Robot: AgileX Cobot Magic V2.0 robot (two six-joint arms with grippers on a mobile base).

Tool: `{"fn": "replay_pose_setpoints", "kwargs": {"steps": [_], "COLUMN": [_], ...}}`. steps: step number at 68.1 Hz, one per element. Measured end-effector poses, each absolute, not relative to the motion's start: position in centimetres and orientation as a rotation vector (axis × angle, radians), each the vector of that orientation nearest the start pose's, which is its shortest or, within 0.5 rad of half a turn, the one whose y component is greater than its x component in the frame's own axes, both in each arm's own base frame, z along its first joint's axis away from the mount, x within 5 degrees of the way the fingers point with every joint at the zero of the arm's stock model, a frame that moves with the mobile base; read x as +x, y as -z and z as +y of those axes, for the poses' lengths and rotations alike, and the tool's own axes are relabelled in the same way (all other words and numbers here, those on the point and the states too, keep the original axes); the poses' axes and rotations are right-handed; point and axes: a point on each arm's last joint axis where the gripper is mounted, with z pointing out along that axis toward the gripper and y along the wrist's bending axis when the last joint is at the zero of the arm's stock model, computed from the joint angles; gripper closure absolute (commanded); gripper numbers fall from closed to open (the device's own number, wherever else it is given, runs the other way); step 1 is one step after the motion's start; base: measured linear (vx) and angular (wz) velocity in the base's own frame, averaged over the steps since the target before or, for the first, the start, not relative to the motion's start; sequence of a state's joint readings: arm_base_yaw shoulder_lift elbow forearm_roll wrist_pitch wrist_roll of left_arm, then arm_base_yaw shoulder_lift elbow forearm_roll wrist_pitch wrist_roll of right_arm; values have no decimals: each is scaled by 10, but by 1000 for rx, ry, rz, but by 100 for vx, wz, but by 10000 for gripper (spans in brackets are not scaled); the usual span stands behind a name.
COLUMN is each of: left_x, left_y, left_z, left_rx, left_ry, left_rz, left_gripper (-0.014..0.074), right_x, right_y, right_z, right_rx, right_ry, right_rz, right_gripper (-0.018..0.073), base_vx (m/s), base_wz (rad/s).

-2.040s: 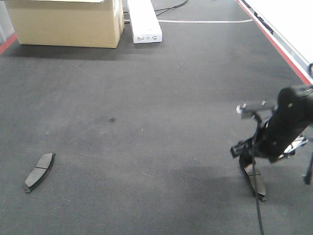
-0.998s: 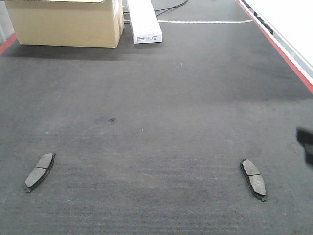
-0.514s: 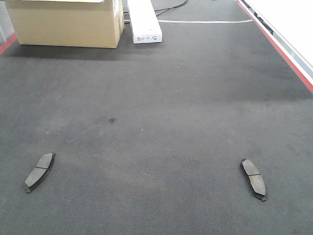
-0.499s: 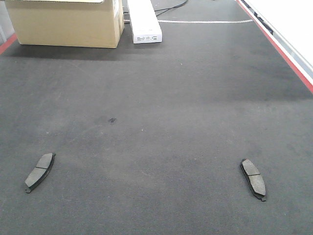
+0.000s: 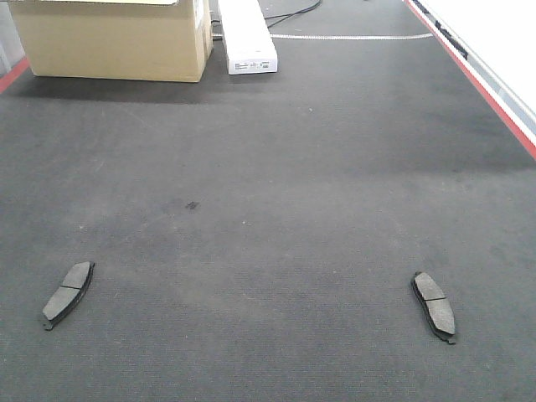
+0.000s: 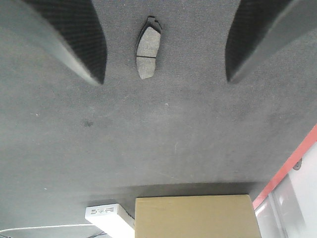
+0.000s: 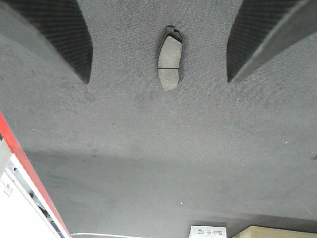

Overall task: Move and align brake pads A on conveyor
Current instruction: 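Raise the open right gripper away from the placed pad, then turn the base away from the conveyor belt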

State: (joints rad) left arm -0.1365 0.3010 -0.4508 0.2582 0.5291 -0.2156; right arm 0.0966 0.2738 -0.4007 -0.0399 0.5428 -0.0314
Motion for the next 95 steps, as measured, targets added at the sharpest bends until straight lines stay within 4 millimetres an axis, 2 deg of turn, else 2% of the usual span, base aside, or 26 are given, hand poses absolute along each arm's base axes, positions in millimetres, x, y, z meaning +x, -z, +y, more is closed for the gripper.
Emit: {"fn": "replay_pose_setpoints", "kwargs": {"steps": [54, 95], "left_x": [68, 68], "left_y": [-299, -299], "left_z": [3, 3], "left_rx": [44, 44], "left_ry": [-30, -31], "left_rz": [1846, 1846], "left_gripper": [115, 115], "right_x": [65, 65], "right_y": [-282, -282], "right_z": [4, 4], "right_rx": [-139, -139], "right_ry": [-2, -2], "right_rz": [1894, 1894], "right_gripper": [20, 20], "base_vx": [-1, -25], "base_wz": [1, -4]}}
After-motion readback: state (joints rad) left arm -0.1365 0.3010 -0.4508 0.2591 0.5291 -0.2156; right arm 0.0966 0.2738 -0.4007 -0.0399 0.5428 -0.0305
